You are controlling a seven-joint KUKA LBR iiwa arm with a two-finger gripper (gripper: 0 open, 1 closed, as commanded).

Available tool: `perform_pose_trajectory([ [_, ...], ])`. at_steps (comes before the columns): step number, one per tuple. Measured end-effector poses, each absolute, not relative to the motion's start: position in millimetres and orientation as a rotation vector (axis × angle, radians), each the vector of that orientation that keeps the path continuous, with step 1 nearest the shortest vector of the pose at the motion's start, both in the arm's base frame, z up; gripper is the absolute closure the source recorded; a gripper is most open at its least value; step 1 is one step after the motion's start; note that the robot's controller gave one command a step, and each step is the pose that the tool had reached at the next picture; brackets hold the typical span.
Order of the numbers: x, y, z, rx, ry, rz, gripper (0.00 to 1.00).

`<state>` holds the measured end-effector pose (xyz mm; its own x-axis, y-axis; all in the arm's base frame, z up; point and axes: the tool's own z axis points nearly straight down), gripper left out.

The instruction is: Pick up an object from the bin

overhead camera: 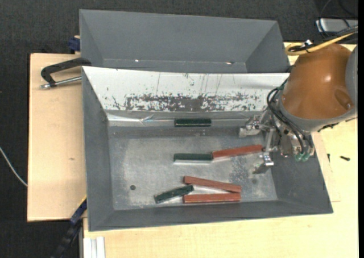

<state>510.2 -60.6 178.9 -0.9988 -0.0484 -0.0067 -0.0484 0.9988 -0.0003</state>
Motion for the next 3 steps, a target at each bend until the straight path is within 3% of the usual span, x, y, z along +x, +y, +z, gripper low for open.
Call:
perform_pose_trajectory([
  [1,502.3,-35.3,110.4,0.022,3.137,0.001,0.00],
  [2,592.2,-65.7,83.9,-0.020,3.150,0.017,1.00],
  [3,592.2,-65.6,83.8,-0.020,3.150,0.017,1.00],
])
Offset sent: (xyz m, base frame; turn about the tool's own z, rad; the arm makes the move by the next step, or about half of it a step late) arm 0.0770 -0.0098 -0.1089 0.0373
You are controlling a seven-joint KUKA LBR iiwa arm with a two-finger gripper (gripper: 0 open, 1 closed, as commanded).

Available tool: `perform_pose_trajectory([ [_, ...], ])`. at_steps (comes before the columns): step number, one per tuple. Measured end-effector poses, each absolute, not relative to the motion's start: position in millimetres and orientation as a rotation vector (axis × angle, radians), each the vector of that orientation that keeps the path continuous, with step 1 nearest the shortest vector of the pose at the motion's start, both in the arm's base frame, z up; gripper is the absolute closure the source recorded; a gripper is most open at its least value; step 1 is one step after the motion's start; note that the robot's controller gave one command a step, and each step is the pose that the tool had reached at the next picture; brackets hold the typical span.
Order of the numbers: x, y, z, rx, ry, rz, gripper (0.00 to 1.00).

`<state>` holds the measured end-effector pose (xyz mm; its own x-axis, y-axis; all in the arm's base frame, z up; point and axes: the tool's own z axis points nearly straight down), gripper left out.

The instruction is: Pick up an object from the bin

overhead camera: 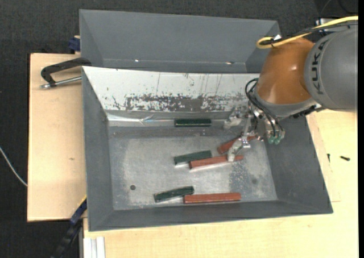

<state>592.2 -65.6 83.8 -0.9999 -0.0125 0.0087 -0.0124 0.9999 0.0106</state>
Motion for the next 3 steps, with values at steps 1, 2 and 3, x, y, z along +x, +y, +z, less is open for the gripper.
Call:
perform_pose_trajectory([
  [1,565.7,-65.1,120.1,0.030,-3.138,-0.004,1.00],
  [2,575.5,-47.1,146.2,0.110,-3.152,0.002,1.00],
  [3,562.8,-64.6,165.8,0.127,-3.141,-0.005,1.00],
])
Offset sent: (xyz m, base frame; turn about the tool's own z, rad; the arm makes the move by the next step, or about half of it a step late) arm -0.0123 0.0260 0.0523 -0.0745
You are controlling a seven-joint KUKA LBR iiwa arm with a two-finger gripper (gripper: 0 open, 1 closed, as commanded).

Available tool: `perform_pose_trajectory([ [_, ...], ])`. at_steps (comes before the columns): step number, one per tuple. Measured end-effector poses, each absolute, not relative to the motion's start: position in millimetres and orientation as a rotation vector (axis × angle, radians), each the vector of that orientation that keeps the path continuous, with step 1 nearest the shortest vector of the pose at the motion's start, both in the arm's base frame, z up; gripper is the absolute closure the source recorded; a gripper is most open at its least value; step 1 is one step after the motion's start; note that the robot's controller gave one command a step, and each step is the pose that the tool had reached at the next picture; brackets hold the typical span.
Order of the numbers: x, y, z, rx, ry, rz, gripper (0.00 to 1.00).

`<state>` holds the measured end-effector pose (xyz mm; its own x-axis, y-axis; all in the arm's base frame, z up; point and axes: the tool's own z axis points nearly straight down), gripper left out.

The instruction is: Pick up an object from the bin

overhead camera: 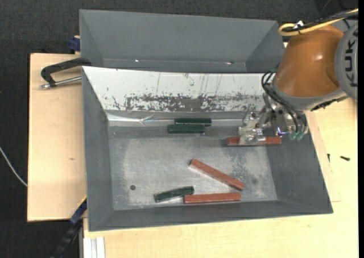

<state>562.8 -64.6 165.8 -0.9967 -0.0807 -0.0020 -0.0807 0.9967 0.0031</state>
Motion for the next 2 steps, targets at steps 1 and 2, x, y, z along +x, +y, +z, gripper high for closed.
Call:
perform_pose_trajectory([
  [1,590.0,-48.5,215.9,-0.047,3.130,0.003,0.00],
  [2,588.6,-50.3,214.0,-0.044,3.135,0.001,0.00],
])
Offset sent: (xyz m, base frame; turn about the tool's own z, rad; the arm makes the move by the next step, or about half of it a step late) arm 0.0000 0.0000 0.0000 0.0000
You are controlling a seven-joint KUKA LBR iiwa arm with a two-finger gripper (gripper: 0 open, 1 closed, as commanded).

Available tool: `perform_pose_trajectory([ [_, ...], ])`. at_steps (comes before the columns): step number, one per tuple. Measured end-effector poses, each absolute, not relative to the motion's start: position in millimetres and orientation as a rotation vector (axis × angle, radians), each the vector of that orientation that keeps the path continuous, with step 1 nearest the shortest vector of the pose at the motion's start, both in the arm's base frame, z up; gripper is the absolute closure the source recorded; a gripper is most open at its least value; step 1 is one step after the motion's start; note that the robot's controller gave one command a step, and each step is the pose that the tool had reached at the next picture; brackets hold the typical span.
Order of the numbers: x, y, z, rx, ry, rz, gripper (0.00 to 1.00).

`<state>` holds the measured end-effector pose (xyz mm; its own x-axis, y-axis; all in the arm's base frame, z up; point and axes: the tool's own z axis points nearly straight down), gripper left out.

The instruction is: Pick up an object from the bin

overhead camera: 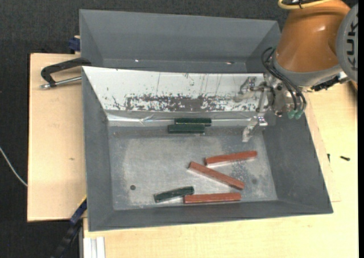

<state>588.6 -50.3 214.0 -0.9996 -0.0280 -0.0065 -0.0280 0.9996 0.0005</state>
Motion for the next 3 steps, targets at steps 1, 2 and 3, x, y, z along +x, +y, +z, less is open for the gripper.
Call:
perform_pose_trajectory([
  [1,588.8,-47.7,166.5,-0.109,3.129,-0.001,0.00],
  [2,581.4,-38.4,125.3,-0.135,3.138,0.002,0.00],
  [3,579.1,-36.7,115.1,-0.154,3.136,0.003,0.00],
])
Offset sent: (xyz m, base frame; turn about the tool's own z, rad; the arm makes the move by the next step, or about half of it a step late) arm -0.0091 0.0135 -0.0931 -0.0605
